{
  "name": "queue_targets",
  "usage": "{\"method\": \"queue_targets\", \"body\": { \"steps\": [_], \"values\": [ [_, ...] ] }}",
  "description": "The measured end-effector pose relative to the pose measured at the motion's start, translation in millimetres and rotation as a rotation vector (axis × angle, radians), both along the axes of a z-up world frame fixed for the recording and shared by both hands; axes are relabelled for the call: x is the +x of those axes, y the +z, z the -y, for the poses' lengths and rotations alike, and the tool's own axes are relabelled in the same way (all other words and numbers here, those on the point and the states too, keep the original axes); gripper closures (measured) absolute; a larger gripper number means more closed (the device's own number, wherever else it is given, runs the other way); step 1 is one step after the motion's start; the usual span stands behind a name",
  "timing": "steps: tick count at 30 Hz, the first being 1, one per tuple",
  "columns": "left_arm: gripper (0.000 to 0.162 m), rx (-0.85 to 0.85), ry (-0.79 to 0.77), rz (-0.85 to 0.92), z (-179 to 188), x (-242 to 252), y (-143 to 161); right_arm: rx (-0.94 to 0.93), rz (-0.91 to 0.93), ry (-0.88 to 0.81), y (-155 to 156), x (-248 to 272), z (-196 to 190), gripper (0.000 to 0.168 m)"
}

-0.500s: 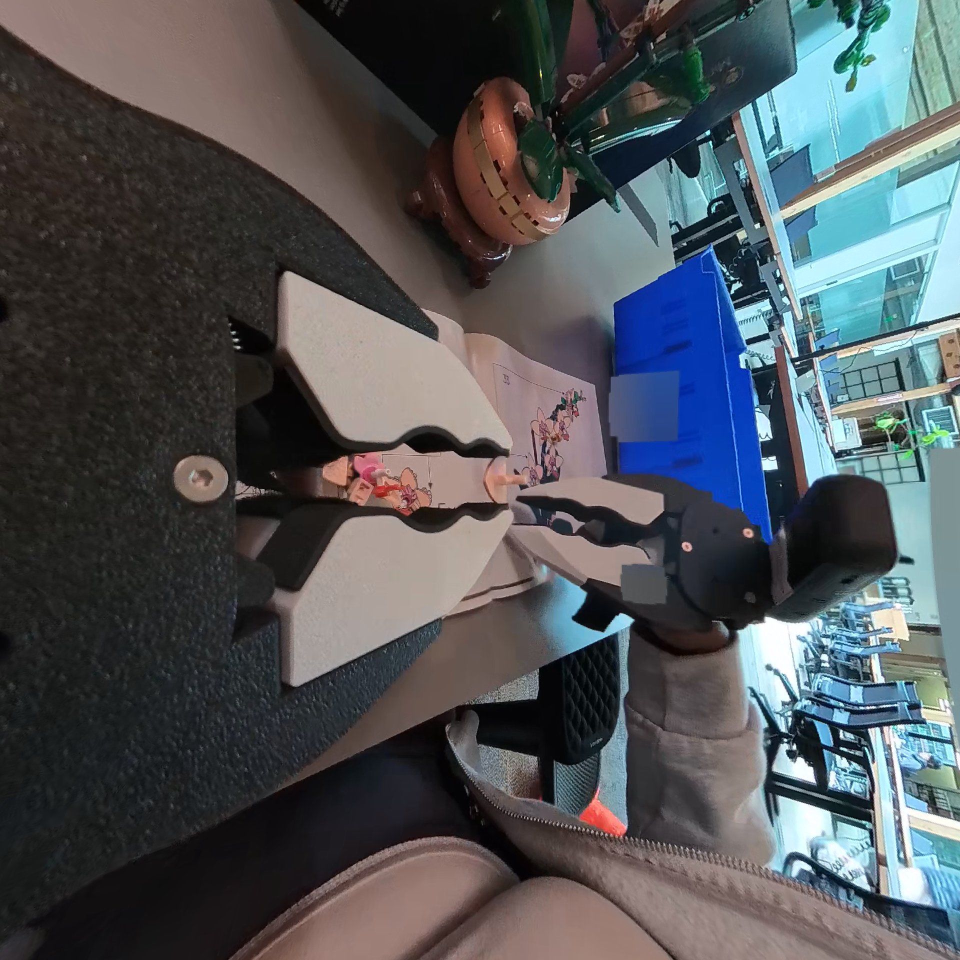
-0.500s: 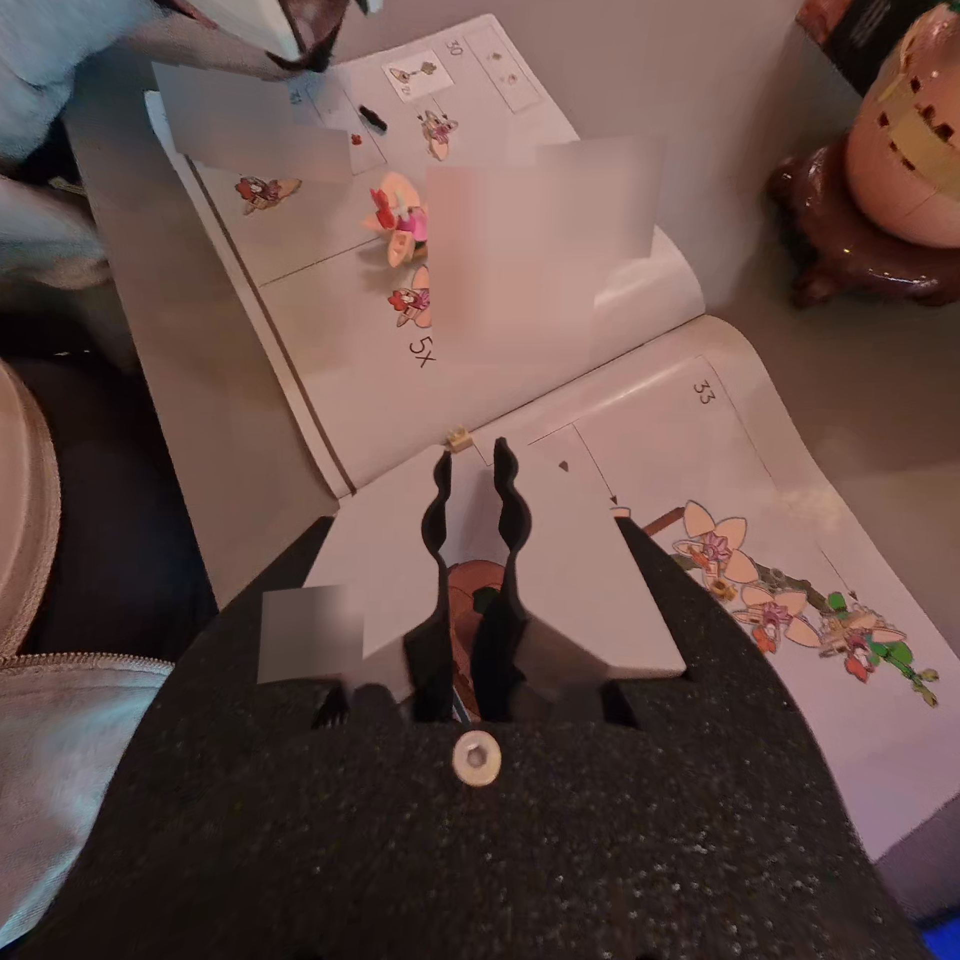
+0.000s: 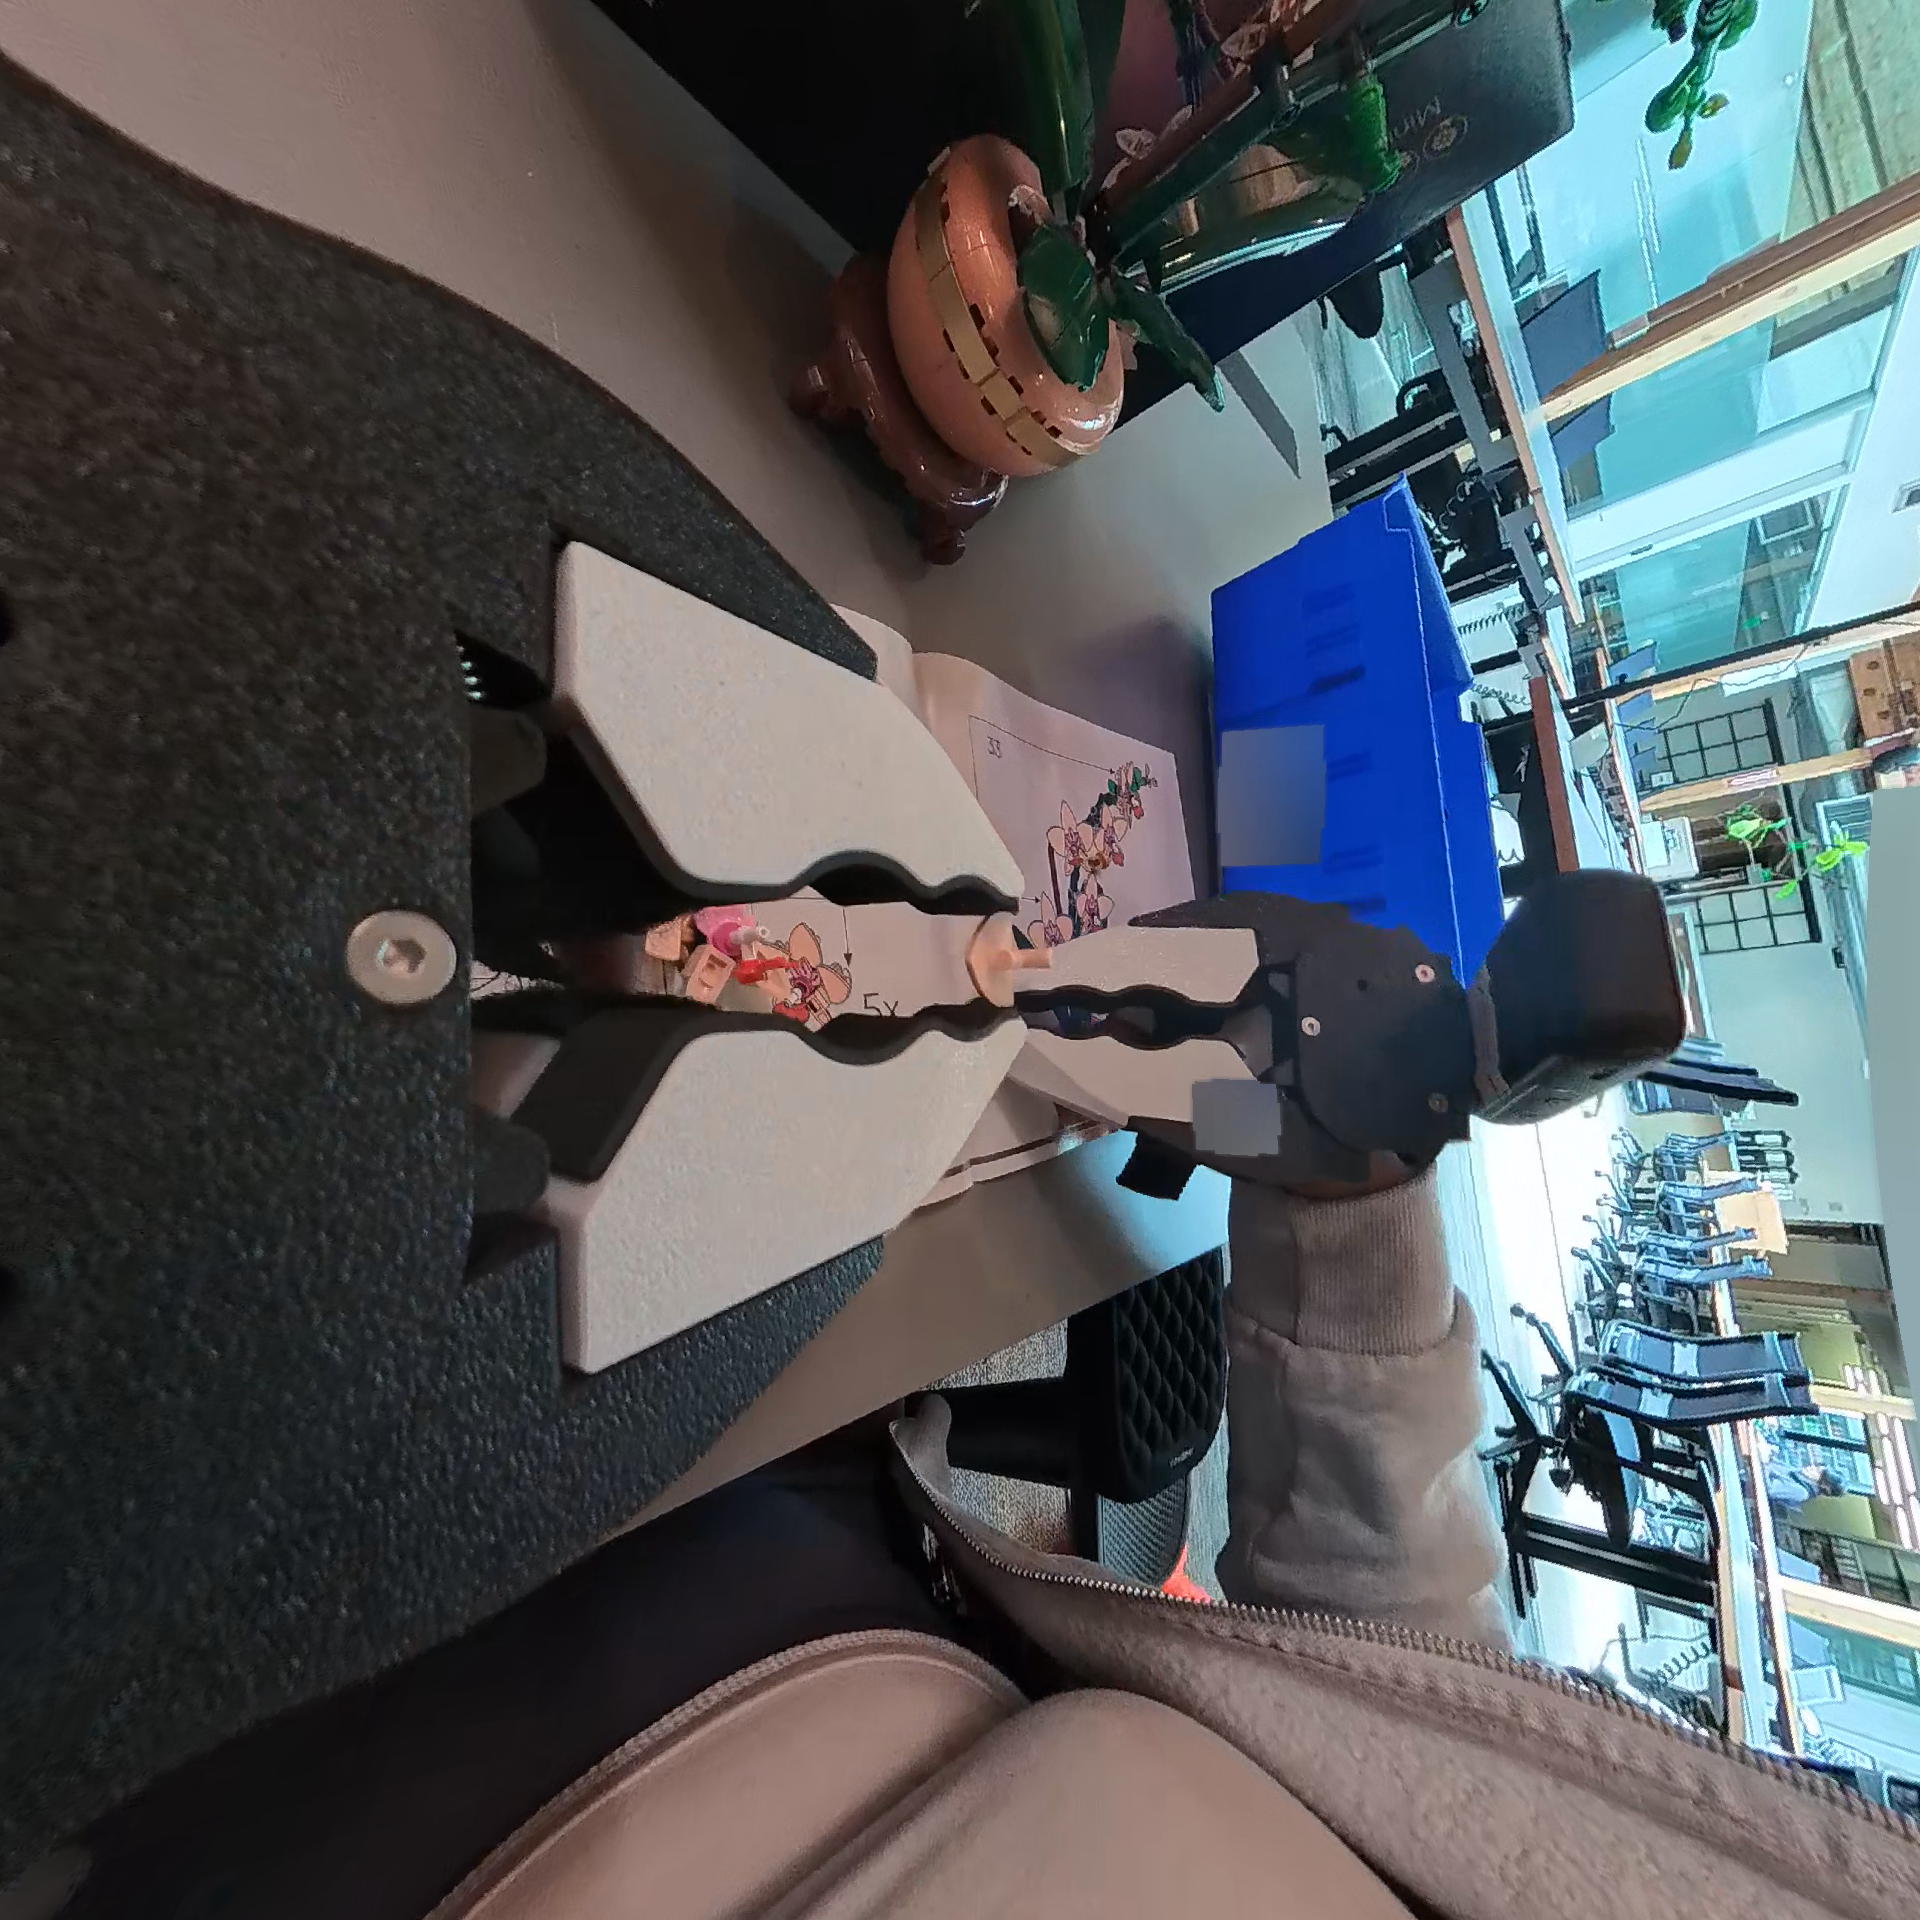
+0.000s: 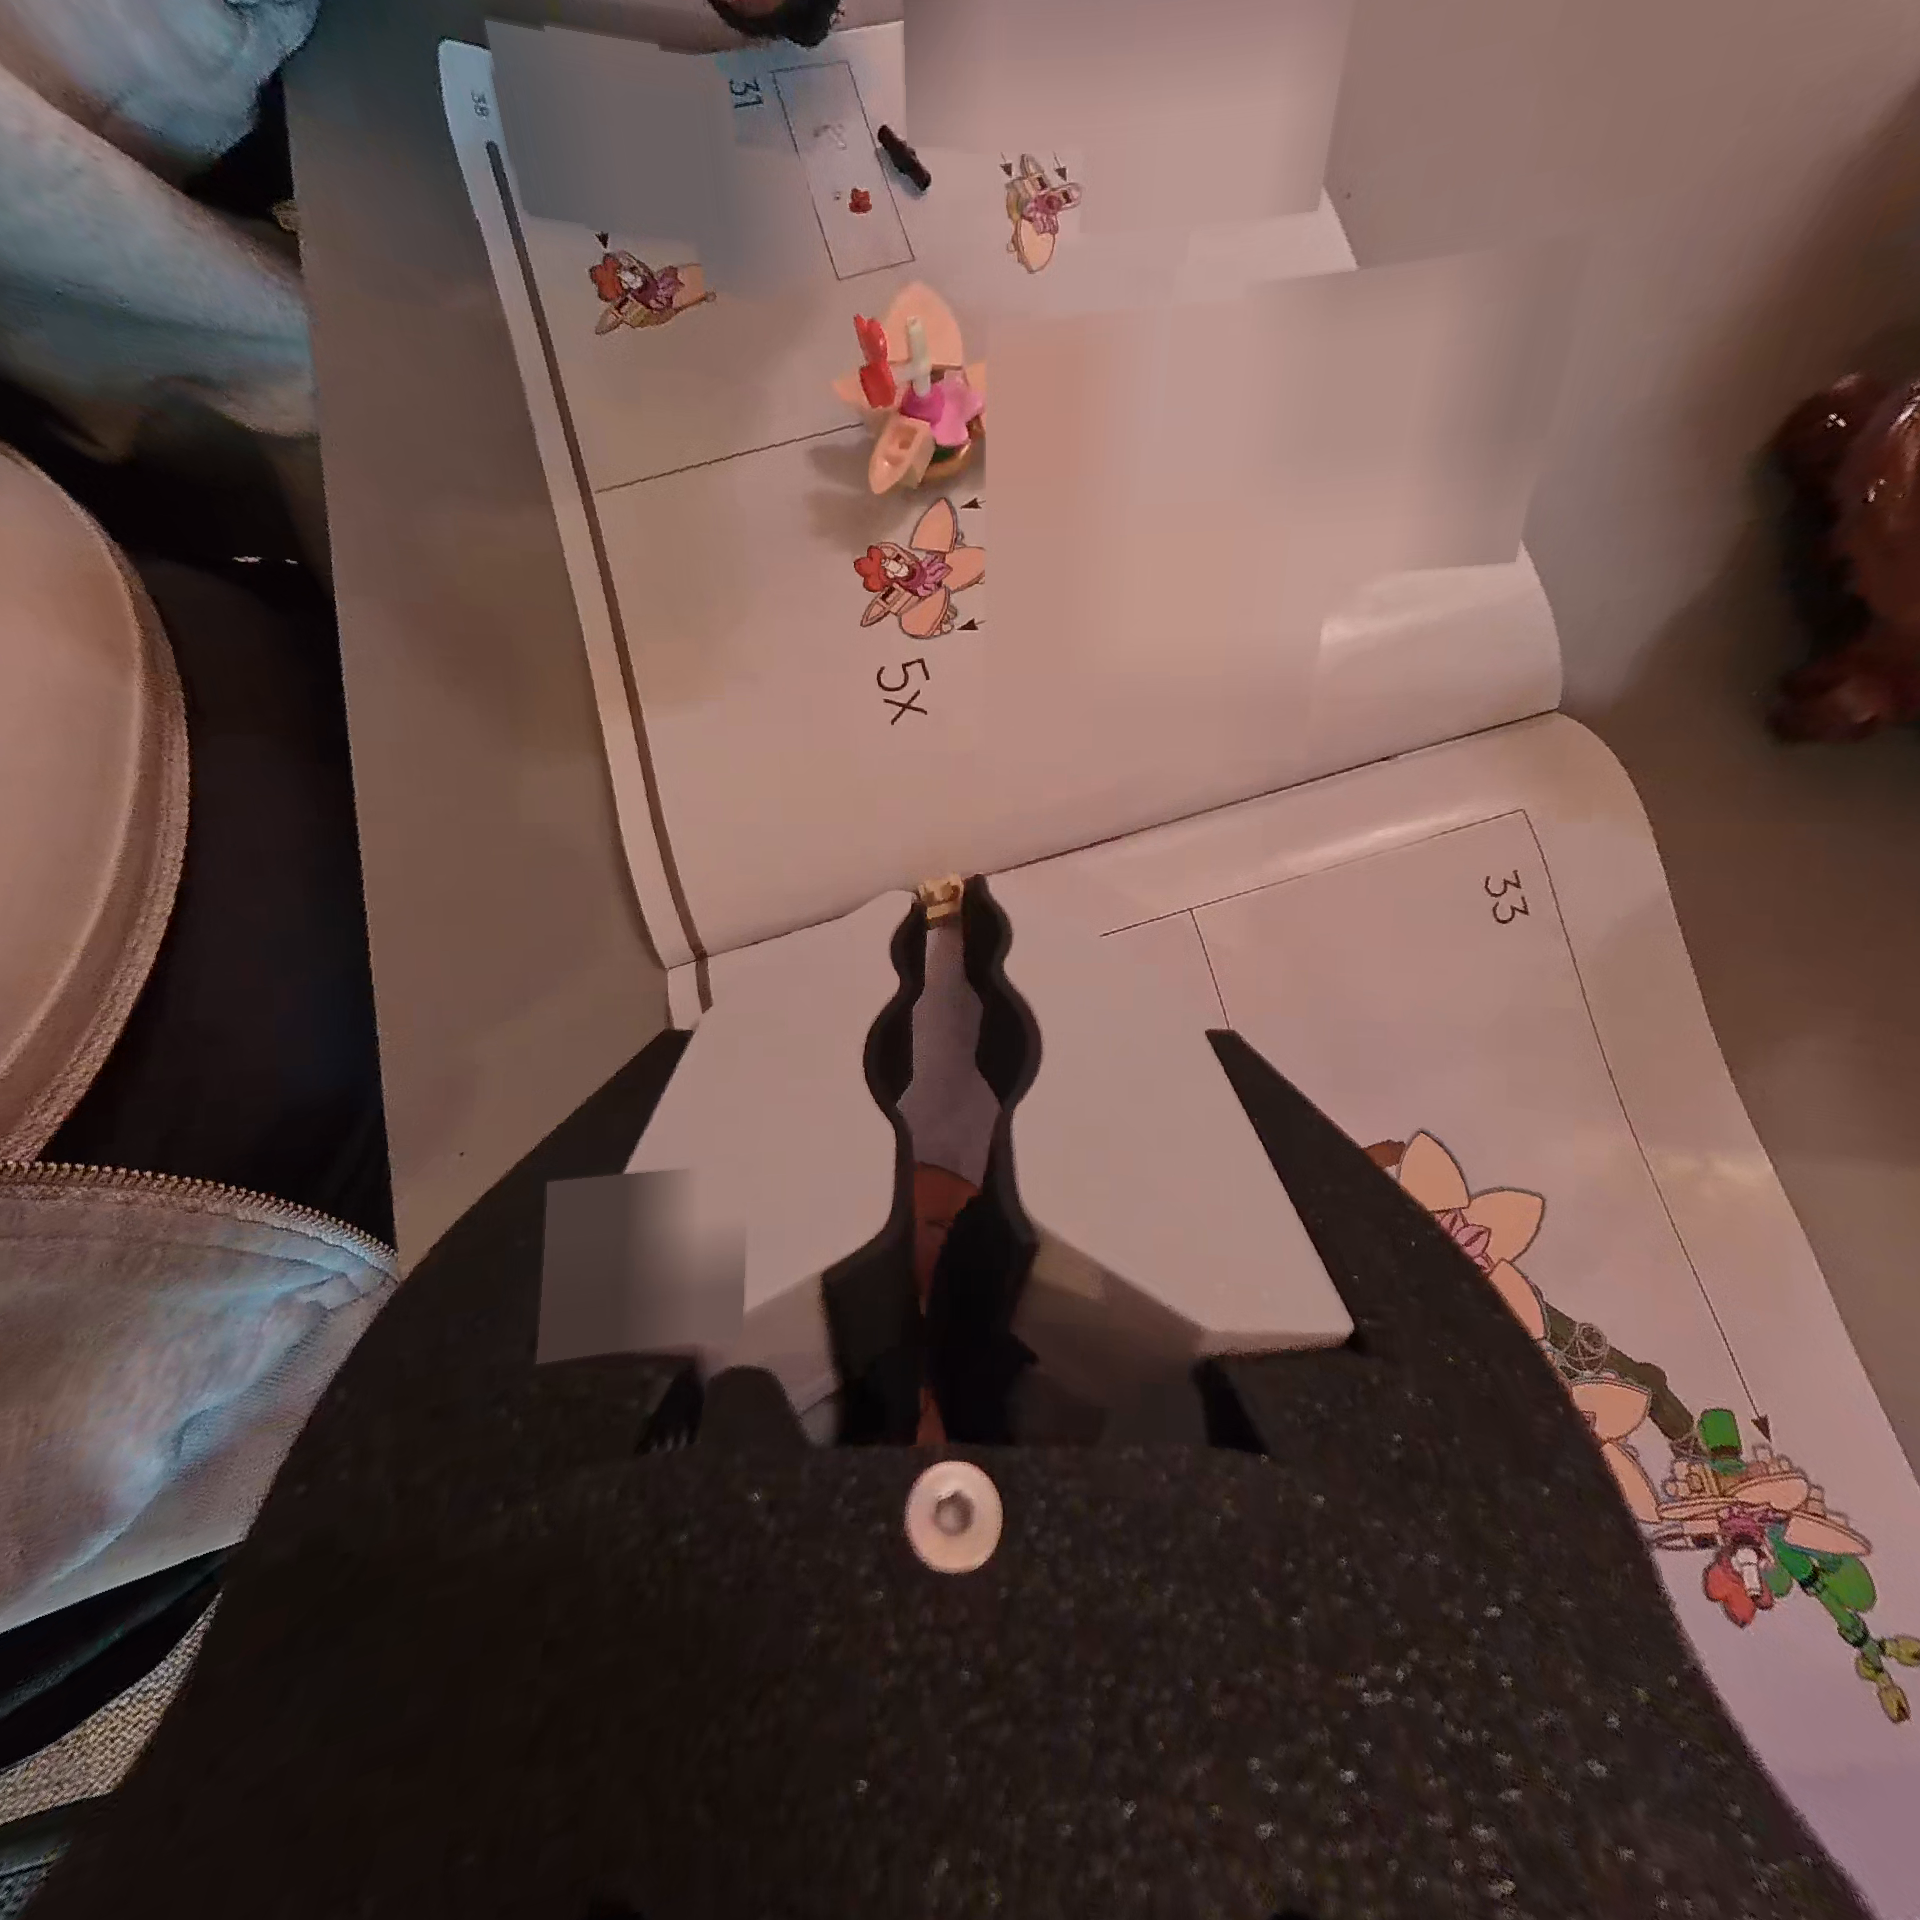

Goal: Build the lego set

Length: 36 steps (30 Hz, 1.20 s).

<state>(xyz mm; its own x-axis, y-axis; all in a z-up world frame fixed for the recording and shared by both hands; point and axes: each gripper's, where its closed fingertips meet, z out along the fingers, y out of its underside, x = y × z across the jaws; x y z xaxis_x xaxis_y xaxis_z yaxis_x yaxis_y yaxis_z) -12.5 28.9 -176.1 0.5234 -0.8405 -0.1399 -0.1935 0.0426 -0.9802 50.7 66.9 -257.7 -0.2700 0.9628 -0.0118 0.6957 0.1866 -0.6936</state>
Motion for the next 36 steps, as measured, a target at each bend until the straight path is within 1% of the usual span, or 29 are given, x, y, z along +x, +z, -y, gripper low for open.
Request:
{"method": "queue_targets", "body": {
  "steps": [3,7,10,14,16,20,27,36],
  "values": [
    [0.146,-0.001,-0.001,-0.004,0.5,0.1,-0.4,0.007,0.004,0.011,3.8,-1.6,0.0,0.162],
    [0.146,-0.013,0.008,-0.038,0.0,1.5,-5.4,0.108,0.113,0.01,10.1,0.3,-2.0,0.162],
    [0.146,-0.013,0.002,-0.047,0.5,6.6,-6.5,0.165,0.131,0.036,30.0,-8.4,2.5,0.162],
    [0.146,-0.042,0.015,-0.034,-0.9,8.1,-6.7,0.165,0.092,0.101,70.0,-30.9,14.6,0.162],
    [0.146,-0.06,0.029,-0.047,-2.0,8.1,-9.5,0.181,0.092,0.125,80.0,-41.1,20.1,0.161],
    [0.146,-0.061,0.06,-0.095,-4.0,10.4,-15.4,0.186,0.123,0.145,75.9,-51.7,26.0,0.162],
    [0.146,-0.082,0.08,-0.186,-4.8,14.4,-27.5,0.161,0.121,0.148,66.9,-52.6,32.9,0.162],
    [0.146,-0.118,0.092,-0.206,-5.1,20.2,-33.6,0.163,0.116,0.122,61.6,-42.0,30.6,0.162]
  ]
}}
